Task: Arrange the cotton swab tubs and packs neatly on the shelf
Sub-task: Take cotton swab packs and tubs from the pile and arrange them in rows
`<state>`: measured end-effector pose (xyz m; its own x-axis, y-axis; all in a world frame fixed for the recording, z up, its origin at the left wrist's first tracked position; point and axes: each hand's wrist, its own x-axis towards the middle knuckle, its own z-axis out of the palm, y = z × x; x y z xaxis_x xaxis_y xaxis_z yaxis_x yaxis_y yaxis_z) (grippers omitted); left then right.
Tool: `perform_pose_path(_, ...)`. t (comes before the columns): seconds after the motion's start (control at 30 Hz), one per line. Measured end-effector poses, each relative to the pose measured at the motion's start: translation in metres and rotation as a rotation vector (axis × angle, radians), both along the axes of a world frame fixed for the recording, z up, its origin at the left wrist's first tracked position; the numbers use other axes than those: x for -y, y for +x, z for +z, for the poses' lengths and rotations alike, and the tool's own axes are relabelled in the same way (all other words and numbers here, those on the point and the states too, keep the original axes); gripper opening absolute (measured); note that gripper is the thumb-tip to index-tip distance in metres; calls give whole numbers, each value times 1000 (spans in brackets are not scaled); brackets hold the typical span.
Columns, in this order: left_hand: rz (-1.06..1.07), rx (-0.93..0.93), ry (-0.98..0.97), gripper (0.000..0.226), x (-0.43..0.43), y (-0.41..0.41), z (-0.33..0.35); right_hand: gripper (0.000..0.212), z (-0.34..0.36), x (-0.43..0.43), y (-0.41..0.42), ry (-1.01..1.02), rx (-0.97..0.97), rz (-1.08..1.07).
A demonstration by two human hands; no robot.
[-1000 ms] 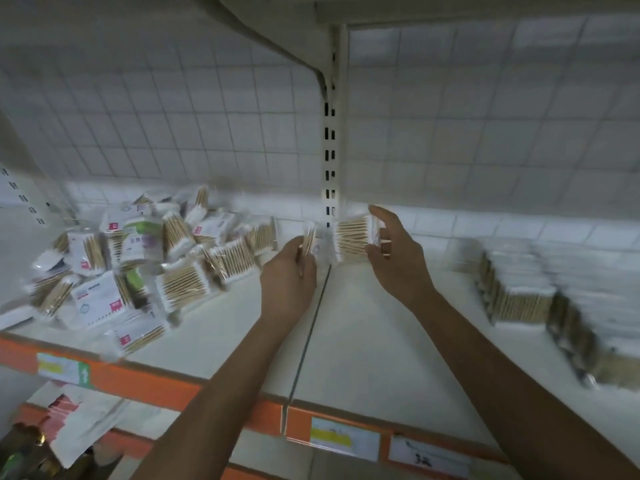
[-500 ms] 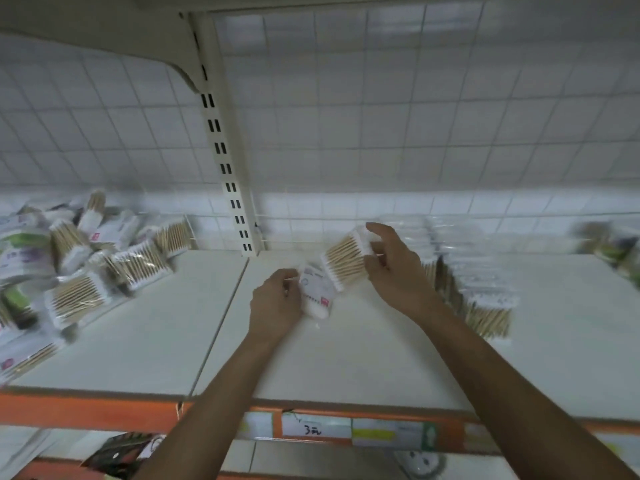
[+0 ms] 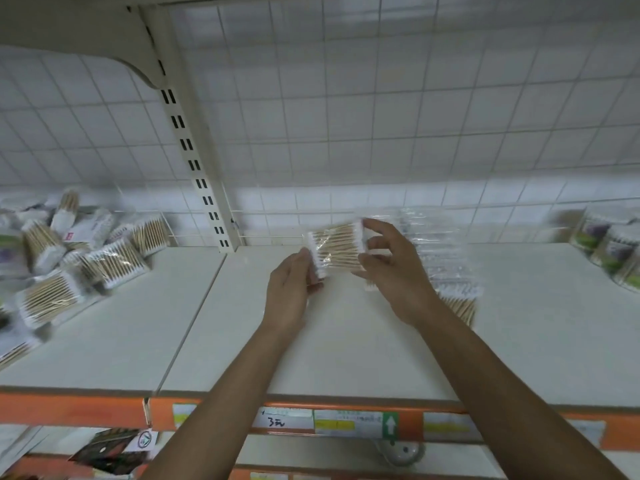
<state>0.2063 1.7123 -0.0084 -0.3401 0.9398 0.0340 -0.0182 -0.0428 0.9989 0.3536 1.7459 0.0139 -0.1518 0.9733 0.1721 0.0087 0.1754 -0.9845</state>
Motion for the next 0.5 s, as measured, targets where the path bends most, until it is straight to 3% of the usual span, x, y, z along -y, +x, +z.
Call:
perform_pose_path(0.1, -23, 141, 51, 13, 3, 14, 6, 36, -8, 5, -3, -21, -7, -67)
perform_pose_path(0.17, -28, 158, 95, 20, 3, 17, 6, 33, -12, 6, -3, -12, 44, -82)
perform_pose_path(0.3, 19, 24, 117, 28, 0, 15, 11, 36, -3, 3, 9, 86, 223, -185)
perform_pose_path(0.37, 23, -43, 101, 36, 0, 12, 11, 48, 9, 3, 17, 172, 274, -208)
perform_pose_path(0.5, -94, -151, 84, 41, 0, 14, 3, 45, 32, 1, 29, 283, 451, -50)
